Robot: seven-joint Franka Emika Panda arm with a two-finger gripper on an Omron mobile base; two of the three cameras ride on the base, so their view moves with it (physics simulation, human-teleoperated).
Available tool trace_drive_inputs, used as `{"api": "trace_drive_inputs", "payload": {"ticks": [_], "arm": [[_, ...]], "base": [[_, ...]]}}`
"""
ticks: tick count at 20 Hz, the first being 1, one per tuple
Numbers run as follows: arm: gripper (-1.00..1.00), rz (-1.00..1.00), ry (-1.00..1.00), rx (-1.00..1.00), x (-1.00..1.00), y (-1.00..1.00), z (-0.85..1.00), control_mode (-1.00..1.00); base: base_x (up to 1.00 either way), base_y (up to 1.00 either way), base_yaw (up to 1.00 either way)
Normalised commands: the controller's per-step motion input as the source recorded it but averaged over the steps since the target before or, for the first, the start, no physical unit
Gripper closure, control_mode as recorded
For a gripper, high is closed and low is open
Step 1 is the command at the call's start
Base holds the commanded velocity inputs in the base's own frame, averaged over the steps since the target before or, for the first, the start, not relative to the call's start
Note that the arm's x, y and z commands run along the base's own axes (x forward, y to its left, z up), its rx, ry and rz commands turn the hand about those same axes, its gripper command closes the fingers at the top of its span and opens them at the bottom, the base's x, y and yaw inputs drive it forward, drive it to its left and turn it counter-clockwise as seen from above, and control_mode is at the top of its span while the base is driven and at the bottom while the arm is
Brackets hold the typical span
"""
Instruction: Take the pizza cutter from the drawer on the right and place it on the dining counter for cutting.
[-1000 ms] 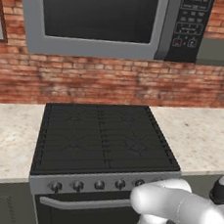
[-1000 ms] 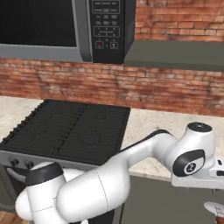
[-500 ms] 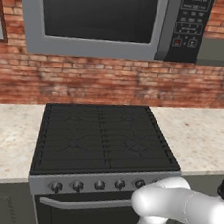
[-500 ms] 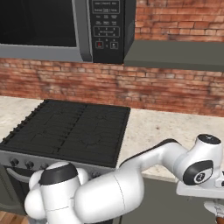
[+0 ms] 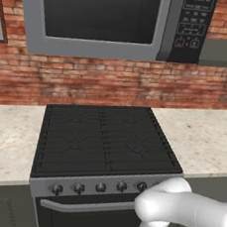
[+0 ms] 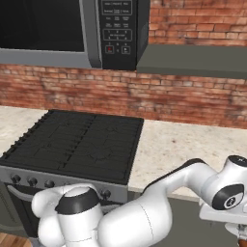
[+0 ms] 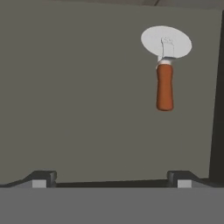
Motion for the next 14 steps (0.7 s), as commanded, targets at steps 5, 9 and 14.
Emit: {"api": "trace_drive_inputs", "payload": {"ticks": [5, 9, 14], "arm": [[-1.00, 0.02, 0.00, 0.00, 0.00, 0.00, -0.14, -1.00], [-1.00, 0.04, 0.00, 0.00, 0.00, 0.00, -0.17, -1.00], [-1.00, 0.01, 0.00, 0.00, 0.02, 0.00, -0.12, -1.00]], "base": [[0.00, 0.00, 0.00], [0.00, 0.00, 0.00], [0.00, 0.00, 0.00]]}}
